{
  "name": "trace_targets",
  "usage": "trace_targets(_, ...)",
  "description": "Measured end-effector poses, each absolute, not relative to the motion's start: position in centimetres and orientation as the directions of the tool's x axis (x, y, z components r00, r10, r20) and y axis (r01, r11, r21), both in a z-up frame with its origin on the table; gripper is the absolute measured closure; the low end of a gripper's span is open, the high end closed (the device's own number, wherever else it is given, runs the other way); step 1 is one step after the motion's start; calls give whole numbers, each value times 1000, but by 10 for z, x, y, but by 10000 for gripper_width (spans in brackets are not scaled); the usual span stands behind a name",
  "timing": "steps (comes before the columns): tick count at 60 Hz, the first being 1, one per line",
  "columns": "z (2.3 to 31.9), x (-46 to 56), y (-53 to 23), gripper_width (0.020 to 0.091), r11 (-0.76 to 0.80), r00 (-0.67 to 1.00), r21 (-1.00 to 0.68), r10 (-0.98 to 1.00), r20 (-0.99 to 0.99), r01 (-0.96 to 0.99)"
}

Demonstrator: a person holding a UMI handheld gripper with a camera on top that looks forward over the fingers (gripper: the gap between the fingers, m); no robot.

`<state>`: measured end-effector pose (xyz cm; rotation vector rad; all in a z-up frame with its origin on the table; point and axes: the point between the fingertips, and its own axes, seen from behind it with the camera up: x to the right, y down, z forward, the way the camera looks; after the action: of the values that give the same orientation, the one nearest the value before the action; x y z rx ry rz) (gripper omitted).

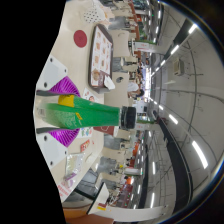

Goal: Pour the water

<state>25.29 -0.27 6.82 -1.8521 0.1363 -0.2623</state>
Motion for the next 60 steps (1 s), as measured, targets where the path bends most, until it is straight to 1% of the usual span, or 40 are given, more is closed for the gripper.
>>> trace_targets(1,69,256,-1,704,-293,967,-955,-230,112,41)
trace_targets(3,72,258,-8,724,-297,963,-954,-242,117,41)
trace_targets(6,73,256,-8,723,-323,961,-944,-232,148,67)
trace_targets(8,68,242,-3,724,-341,961,-936,-217,173,91)
trace_targets(10,74,236,1,725,-346,957,-931,-210,201,119)
trace_targets(11,80,232,3,724,-343,953,-929,-208,221,140)
trace_targets(12,90,224,-16,723,-342,948,-925,-203,244,165)
trace_targets(13,91,230,1,724,-343,938,-918,-203,280,199)
trace_targets(14,96,219,0,723,-341,927,-911,-205,314,232)
trace_targets(21,151,165,20,724,-317,817,-811,-154,555,491)
trace_targets(24,177,139,28,725,-302,726,-725,-132,675,619)
trace_targets(28,197,99,48,723,-285,541,-547,-109,834,787)
trace_targets(32,208,60,59,725,-268,304,-311,-66,950,912)
trace_targets(35,202,37,77,725,-272,118,-123,-38,992,954)
trace_targets(37,196,26,82,724,-266,-4,1,-11,1000,964)
trace_targets(41,197,6,90,725,-267,-254,249,16,967,931)
trace_targets(43,196,0,96,726,-258,-377,366,8,926,894)
trace_targets(45,201,-10,97,725,-256,-489,472,-2,872,844)
trace_targets(48,204,-23,99,723,-247,-618,596,-14,786,764)
trace_targets(53,201,-30,101,726,-236,-736,713,-14,677,660)
trace_targets(60,201,-46,105,722,-235,-781,756,-24,624,611)
